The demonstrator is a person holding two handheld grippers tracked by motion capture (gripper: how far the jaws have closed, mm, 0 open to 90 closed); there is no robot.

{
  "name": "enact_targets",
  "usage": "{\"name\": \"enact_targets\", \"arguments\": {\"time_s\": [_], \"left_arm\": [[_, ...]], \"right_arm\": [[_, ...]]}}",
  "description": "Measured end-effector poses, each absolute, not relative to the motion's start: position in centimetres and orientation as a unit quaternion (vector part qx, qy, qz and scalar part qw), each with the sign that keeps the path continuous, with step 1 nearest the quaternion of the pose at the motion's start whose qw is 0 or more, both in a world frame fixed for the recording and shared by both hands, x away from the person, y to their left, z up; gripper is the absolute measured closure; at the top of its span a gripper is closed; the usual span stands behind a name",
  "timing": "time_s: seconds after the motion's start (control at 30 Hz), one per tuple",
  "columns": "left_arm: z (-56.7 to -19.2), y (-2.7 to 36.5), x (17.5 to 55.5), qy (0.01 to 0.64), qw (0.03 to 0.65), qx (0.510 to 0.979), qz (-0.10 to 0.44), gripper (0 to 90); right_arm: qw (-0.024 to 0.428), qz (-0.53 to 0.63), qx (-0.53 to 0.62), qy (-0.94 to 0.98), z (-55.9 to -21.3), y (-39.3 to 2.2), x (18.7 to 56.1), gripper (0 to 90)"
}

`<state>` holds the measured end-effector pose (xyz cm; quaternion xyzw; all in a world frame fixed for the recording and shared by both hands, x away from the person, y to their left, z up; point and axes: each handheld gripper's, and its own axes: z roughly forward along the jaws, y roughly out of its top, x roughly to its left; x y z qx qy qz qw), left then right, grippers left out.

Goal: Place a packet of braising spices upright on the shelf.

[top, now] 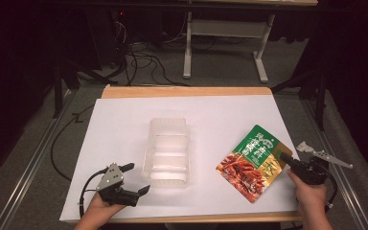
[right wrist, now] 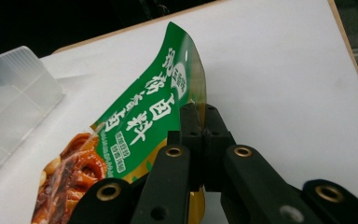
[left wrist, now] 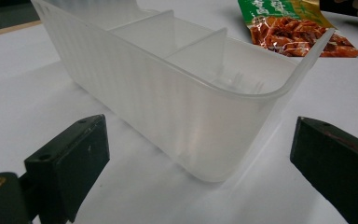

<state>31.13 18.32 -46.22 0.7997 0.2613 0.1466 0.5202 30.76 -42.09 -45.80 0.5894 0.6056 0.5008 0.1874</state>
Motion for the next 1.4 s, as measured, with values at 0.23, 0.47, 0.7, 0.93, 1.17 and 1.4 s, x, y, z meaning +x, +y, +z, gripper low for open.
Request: {"name": "enact_targets", "arguments": {"time_s": [0.23,0.47,0.7,0.93,1.17,1.4], "left_arm": [[-46.2,18.4,31.1,0.26,0.518,0.801,0.151,5.2],[-46.1,18.5,31.1,0.259,0.519,0.8,0.151,5.2],[-46.1,18.6,31.1,0.257,0.521,0.8,0.152,5.2],[-46.0,18.6,31.0,0.254,0.523,0.799,0.152,5.2],[-45.9,18.6,31.0,0.253,0.523,0.8,0.153,5.3],[-45.9,18.6,31.0,0.252,0.523,0.8,0.153,5.3]], "right_arm": [[0.215,0.518,0.567,0.603,-44.4,-41.2,30.0,90.0],[0.23,0.528,0.549,0.606,-43.5,-40.3,29.7,90.0],[0.239,0.548,0.529,0.603,-42.3,-39.4,29.1,90.0],[0.246,0.57,0.509,0.596,-40.9,-38.5,28.5,90.0],[0.248,0.589,0.486,0.596,-39.6,-37.5,28.2,90.0],[0.26,0.603,0.451,0.605,-37.7,-35.8,27.5,90.0]]}}
